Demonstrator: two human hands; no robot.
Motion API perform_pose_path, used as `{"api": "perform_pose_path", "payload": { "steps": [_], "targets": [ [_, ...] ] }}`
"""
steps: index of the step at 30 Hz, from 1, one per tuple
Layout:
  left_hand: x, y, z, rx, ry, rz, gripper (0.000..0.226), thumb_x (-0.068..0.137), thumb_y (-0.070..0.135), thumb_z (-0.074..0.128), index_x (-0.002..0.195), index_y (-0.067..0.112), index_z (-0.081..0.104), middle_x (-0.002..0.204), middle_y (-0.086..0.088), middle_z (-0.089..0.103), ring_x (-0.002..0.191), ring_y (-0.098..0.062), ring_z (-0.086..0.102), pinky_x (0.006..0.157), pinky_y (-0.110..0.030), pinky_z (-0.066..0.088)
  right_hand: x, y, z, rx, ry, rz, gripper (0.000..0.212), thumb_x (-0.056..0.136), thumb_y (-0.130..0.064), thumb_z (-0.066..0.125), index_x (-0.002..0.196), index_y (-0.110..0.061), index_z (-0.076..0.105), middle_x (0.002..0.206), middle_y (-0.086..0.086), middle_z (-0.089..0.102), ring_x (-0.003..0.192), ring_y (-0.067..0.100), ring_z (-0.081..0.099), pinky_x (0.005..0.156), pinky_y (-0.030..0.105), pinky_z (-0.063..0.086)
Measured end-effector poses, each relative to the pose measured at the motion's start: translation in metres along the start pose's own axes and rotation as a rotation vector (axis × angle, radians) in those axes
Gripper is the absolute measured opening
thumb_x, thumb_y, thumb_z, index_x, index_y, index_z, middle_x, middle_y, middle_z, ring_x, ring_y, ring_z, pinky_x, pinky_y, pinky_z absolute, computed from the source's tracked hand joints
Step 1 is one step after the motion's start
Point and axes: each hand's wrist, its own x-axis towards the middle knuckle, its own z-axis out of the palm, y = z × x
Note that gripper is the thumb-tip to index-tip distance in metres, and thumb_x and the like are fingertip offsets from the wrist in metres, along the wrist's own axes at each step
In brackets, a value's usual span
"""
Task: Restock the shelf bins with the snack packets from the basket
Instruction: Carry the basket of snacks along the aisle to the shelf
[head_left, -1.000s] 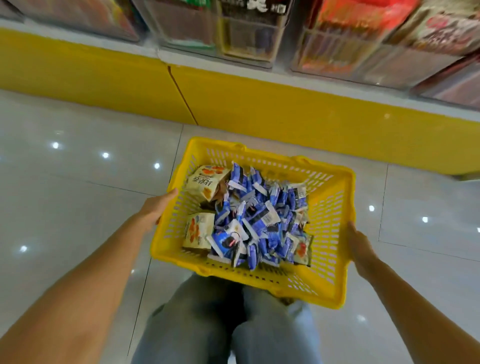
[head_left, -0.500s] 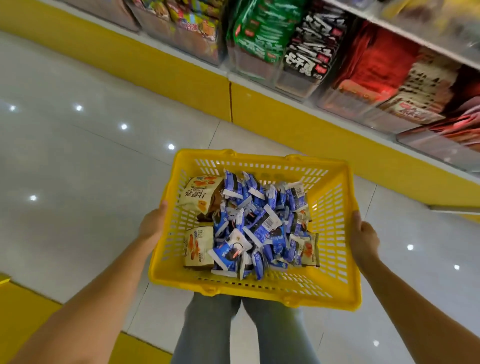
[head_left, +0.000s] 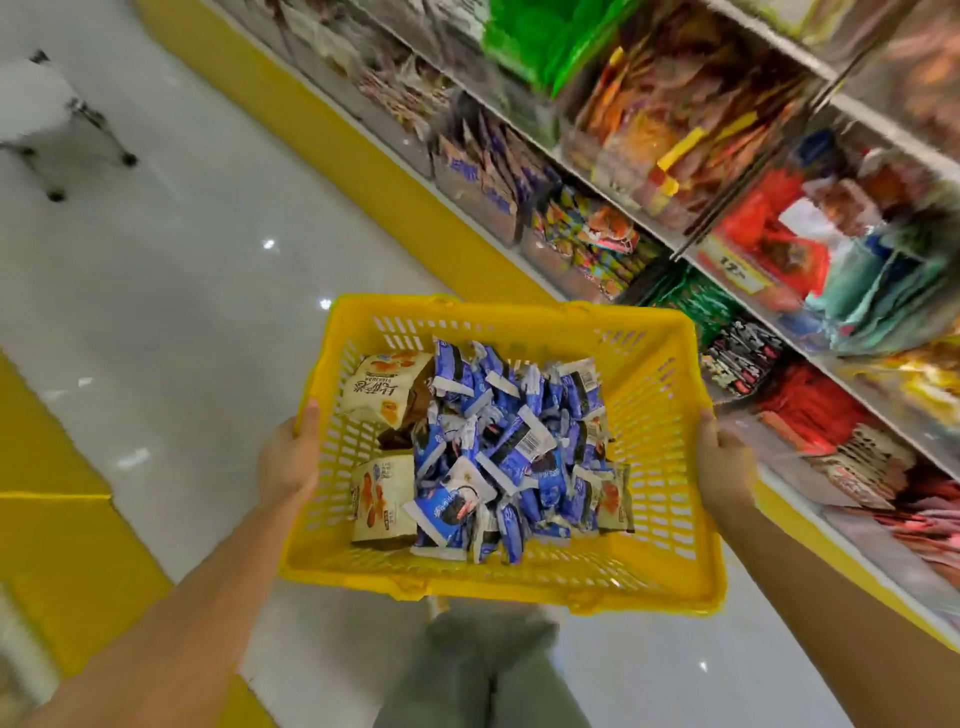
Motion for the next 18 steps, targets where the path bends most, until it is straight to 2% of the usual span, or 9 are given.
{"api": "perform_pose_path", "payload": {
  "steps": [1, 3, 5, 7, 10, 11, 13, 15, 18],
  "targets": [
    [0.008, 0.001, -0.015, -0.038, 0.039, -0.022, 0.06, 0.095, 0.056, 0.03, 0.088, 0.004, 0.06, 0.087, -0.022, 0.06, 0.091, -0.039, 0.057, 0.079, -0.043, 0.041, -0.003, -0.023, 0.006, -0.001, 0.017, -0.052, 0.066, 0.098, -0.048, 0.035, 0.083, 0.012, 0.058, 0.082, 0.034, 0.057, 0.083, 0.044, 0.056, 0.072, 0.047, 0.043],
    [0.024, 0.004, -0.043, -0.071, 0.127, -0.063, 0.064, 0.093, 0.058, 0.03, 0.103, 0.003, 0.062, 0.104, -0.027, 0.061, 0.103, -0.043, 0.055, 0.089, -0.046, 0.041, -0.008, -0.068, 0.019, -0.022, 0.029, -0.137, 0.071, 0.097, -0.051, 0.034, 0.1, 0.016, 0.057, 0.096, 0.04, 0.056, 0.09, 0.045, 0.055, 0.077, 0.048, 0.045],
    [0.041, 0.007, -0.071, -0.122, 0.192, -0.072, 0.064, 0.093, 0.058, 0.033, 0.109, 0.003, 0.061, 0.111, -0.027, 0.059, 0.107, -0.042, 0.053, 0.091, -0.046, 0.039, -0.011, -0.111, 0.034, -0.033, 0.018, -0.202, 0.069, 0.097, -0.052, 0.033, 0.083, 0.01, 0.059, 0.079, 0.033, 0.057, 0.086, 0.045, 0.056, 0.067, 0.046, 0.042],
    [0.063, 0.009, -0.099, -0.189, 0.245, -0.062, 0.061, 0.093, 0.057, 0.036, 0.109, 0.004, 0.062, 0.11, -0.026, 0.061, 0.106, -0.041, 0.054, 0.089, -0.044, 0.04, -0.01, -0.153, 0.053, -0.016, -0.018, -0.248, 0.058, 0.096, -0.052, 0.033, 0.063, -0.006, 0.046, 0.061, 0.016, 0.047, 0.076, 0.041, 0.054, 0.056, 0.039, 0.03],
    [0.097, 0.011, -0.139, -0.206, 0.29, -0.036, 0.056, 0.094, 0.055, 0.034, 0.088, 0.007, 0.063, 0.084, -0.02, 0.059, 0.089, -0.036, 0.057, 0.074, -0.04, 0.039, -0.008, -0.215, 0.087, 0.007, -0.056, -0.281, 0.062, 0.095, -0.054, 0.035, 0.074, 0.001, 0.052, 0.072, 0.026, 0.052, 0.078, 0.04, 0.054, 0.062, 0.042, 0.039],
    [0.109, 0.013, -0.151, -0.201, 0.306, -0.039, 0.056, 0.094, 0.055, 0.033, 0.084, 0.007, 0.061, 0.08, -0.016, 0.056, 0.085, -0.035, 0.056, 0.072, -0.039, 0.038, -0.008, -0.236, 0.099, 0.025, -0.07, -0.3, 0.062, 0.095, -0.054, 0.035, 0.071, 0.0, 0.051, 0.069, 0.025, 0.051, 0.071, 0.038, 0.051, 0.06, 0.042, 0.038],
    [0.134, 0.016, -0.175, -0.216, 0.329, -0.063, 0.058, 0.095, 0.054, 0.033, 0.083, 0.005, 0.061, 0.08, -0.017, 0.057, 0.085, -0.037, 0.057, 0.071, -0.041, 0.04, -0.01, -0.278, 0.124, 0.043, -0.111, -0.342, 0.055, 0.095, -0.055, 0.036, 0.058, -0.013, 0.04, 0.056, 0.01, 0.042, 0.056, 0.027, 0.041, 0.052, 0.036, 0.028],
    [0.162, 0.015, -0.197, -0.237, 0.352, -0.084, 0.063, 0.095, 0.054, 0.034, 0.087, -0.003, 0.062, 0.087, -0.029, 0.062, 0.092, -0.045, 0.058, 0.074, -0.047, 0.044, -0.007, -0.32, 0.153, 0.017, -0.169, -0.354, 0.053, 0.094, -0.056, 0.035, 0.06, -0.015, 0.036, 0.056, 0.004, 0.038, 0.052, 0.019, 0.036, 0.052, 0.034, 0.023],
    [0.204, 0.013, -0.231, -0.243, 0.391, -0.121, 0.066, 0.095, 0.054, 0.034, 0.091, -0.006, 0.061, 0.092, -0.033, 0.061, 0.092, -0.047, 0.057, 0.076, -0.051, 0.045, -0.009, -0.384, 0.193, -0.026, -0.231, -0.393, 0.051, 0.095, -0.054, 0.034, 0.062, -0.016, 0.038, 0.055, 0.005, 0.04, 0.055, 0.028, 0.042, 0.05, 0.031, 0.026]
  ]
}}
